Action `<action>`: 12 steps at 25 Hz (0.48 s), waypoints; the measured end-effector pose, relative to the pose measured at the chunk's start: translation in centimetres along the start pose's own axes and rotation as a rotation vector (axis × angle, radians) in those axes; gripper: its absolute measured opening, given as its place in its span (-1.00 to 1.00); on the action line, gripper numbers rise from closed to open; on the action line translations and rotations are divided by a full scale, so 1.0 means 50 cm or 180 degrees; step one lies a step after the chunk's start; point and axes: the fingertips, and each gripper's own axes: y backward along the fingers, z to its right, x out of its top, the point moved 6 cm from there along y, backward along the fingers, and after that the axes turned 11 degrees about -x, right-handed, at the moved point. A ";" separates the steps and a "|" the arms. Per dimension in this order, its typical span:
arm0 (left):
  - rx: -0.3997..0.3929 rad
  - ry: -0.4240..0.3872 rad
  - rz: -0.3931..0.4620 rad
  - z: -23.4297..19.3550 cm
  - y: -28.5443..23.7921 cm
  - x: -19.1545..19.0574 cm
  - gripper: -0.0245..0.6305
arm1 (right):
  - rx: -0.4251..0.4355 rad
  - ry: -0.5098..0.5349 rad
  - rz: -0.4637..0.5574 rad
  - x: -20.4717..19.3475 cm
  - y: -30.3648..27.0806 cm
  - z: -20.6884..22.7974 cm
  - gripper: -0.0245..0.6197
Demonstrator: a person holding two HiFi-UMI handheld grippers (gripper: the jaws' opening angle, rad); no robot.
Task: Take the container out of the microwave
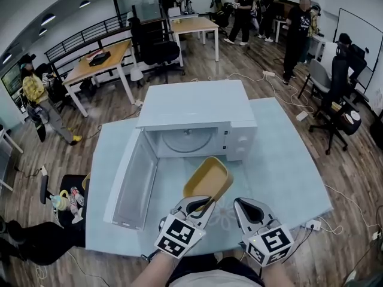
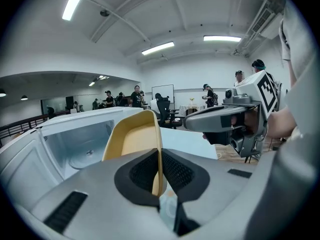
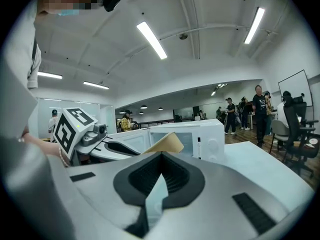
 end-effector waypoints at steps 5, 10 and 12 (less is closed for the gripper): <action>0.0062 0.0016 0.0006 0.000 0.002 0.008 -0.83 | 0.0008 -0.0075 -0.0049 -0.010 0.003 0.000 -0.90; 0.0072 0.0023 -0.0020 0.002 0.008 0.003 -0.83 | 0.0018 -0.0069 -0.0081 -0.013 0.004 -0.006 -0.90; 0.0071 0.0033 -0.0037 0.004 0.010 -0.001 -0.83 | 0.0002 -0.0059 -0.0097 -0.015 0.006 -0.006 -0.90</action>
